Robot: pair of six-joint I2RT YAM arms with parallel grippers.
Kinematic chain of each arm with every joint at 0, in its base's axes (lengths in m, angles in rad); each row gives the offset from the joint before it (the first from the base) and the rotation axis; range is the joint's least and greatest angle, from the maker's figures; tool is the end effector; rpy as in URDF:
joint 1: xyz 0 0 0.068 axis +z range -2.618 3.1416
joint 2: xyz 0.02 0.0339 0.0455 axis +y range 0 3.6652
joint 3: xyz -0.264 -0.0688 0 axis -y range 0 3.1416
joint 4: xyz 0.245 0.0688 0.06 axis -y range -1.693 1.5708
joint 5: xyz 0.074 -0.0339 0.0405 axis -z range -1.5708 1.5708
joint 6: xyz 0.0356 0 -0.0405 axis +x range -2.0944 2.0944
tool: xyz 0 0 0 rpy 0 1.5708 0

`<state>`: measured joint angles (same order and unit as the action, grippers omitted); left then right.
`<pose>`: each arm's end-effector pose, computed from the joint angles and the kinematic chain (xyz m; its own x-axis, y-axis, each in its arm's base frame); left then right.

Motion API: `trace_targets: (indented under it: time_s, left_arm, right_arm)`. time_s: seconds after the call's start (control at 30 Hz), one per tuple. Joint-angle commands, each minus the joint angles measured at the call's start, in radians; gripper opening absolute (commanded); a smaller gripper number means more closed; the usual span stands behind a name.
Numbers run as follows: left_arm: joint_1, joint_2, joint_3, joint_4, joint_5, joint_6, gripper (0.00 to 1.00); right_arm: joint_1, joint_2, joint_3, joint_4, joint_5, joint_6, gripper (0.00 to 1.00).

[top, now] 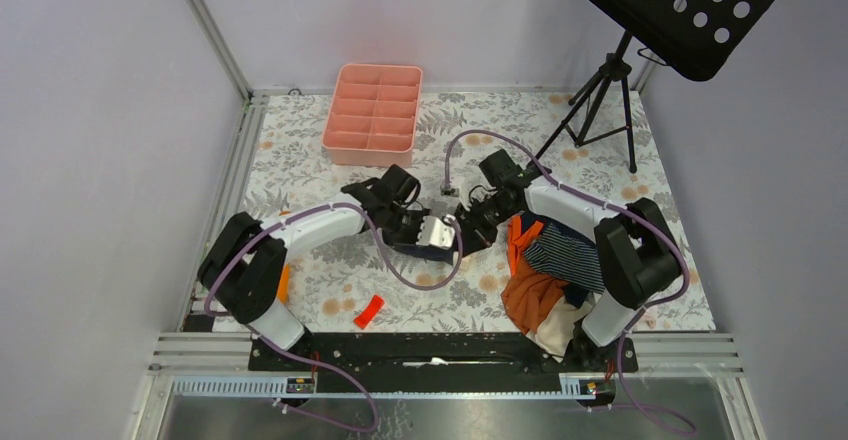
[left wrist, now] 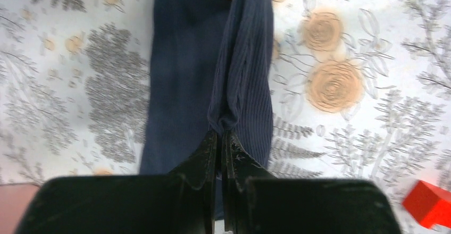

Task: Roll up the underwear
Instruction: Fold the underwear at the center of the board.

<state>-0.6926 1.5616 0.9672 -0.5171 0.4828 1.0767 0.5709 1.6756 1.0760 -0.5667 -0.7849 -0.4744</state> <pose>0.2210 -0.2049 0.1954 0.3102 0.7558 -0.5766 0.9506 -0.2430 0.1929 0.2580 0.1956 0.1961 -0.4065 -0.6452 -0.6469 -0.9016 0.1689 0.3982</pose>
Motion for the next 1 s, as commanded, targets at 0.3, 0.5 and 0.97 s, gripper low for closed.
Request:
trace_targets:
  time_s: [0.3, 0.5, 0.97]
  left_arm:
    - [0.004, 0.228, 0.272, 0.038, -0.063, 0.135, 0.00]
    - [0.006, 0.276, 0.319, 0.013, -0.075, 0.143, 0.00]
    - [0.010, 0.307, 0.312, 0.045, -0.106, 0.076, 0.00]
  right_arm:
    - [-0.143, 0.092, 0.039, -0.008, -0.086, 0.048, 0.00]
    - [-0.193, 0.186, 0.121, -0.027, -0.076, 0.093, 0.00]
    - [-0.227, 0.358, 0.270, -0.102, -0.042, 0.136, 0.00]
